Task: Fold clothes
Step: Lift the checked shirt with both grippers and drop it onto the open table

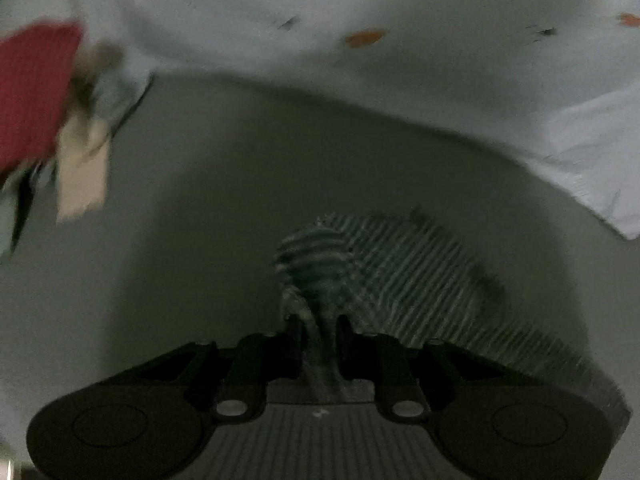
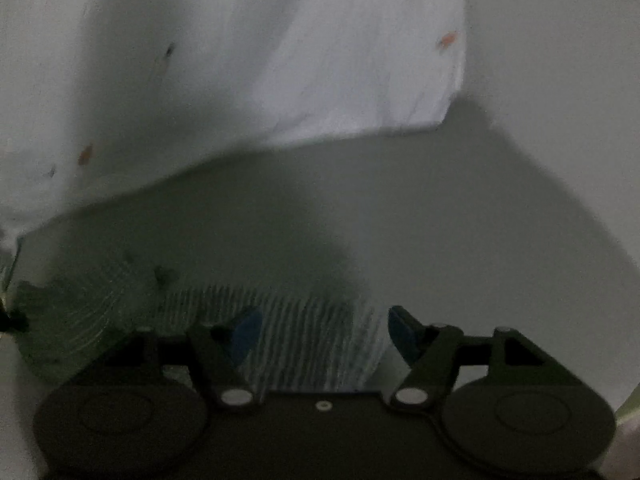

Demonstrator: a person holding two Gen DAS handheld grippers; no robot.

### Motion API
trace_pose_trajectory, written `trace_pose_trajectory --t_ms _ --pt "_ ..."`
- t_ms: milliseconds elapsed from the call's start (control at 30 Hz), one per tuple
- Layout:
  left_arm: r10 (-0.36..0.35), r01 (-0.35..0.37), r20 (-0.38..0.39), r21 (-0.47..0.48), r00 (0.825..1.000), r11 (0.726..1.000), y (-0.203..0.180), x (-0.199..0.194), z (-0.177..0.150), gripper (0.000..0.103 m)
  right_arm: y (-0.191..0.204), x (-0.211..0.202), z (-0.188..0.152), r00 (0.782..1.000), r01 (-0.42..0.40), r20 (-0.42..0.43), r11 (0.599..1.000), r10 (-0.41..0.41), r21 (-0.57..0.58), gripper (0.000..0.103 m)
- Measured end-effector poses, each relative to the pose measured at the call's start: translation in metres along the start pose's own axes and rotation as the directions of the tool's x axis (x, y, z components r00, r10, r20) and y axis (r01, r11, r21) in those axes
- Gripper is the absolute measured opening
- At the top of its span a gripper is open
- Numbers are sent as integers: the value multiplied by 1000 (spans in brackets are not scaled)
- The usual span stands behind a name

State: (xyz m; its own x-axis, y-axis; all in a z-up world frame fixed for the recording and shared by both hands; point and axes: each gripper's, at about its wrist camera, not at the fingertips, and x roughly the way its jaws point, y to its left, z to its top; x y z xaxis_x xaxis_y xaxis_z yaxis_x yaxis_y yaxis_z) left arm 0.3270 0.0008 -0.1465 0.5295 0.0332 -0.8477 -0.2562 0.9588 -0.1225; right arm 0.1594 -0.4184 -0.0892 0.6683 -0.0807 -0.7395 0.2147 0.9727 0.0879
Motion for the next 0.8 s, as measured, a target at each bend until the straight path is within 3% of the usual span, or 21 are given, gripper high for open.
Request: trace_pose_trajectory --t_ms 133,233,400,467,533,633,667,733,767,800 --pt "-9 9 2 28 1000 1000 20 -5 -27 37 18 35 -8 996 -3 -87 999 -1 -41 78" --pt "-19 19 2 37 1000 999 25 4 -12 39 22 67 -3 994 20 -110 998 -26 -59 78" --pt "-31 30 22 73 999 997 16 -4 -14 45 17 112 0 982 112 -143 992 -120 -65 76" --pt "-38 37 23 70 999 997 12 -7 -14 45 13 117 0 980 88 -178 996 -92 -32 52" --pt "-43 41 23 73 999 996 7 -11 -14 45 16 112 -1 980 52 -189 998 -55 -19 39" --pt "-44 41 35 90 998 995 3 -15 -11 45 41 81 -5 986 -82 -154 985 58 -155 21" --pt "-48 44 40 96 998 994 3 -17 -9 45 50 67 -8 978 -168 -153 968 141 -187 19" --pt "-56 50 52 105 997 993 3 -20 -5 45 69 39 -13 937 -341 -160 908 309 -243 17" --pt "-60 54 58 109 996 993 4 -23 -3 45 78 27 -19 888 -454 -207 854 411 -253 14" --pt "-63 56 65 110 996 992 4 -25 -2 45 87 15 -24 822 -565 -260 785 507 -254 12"
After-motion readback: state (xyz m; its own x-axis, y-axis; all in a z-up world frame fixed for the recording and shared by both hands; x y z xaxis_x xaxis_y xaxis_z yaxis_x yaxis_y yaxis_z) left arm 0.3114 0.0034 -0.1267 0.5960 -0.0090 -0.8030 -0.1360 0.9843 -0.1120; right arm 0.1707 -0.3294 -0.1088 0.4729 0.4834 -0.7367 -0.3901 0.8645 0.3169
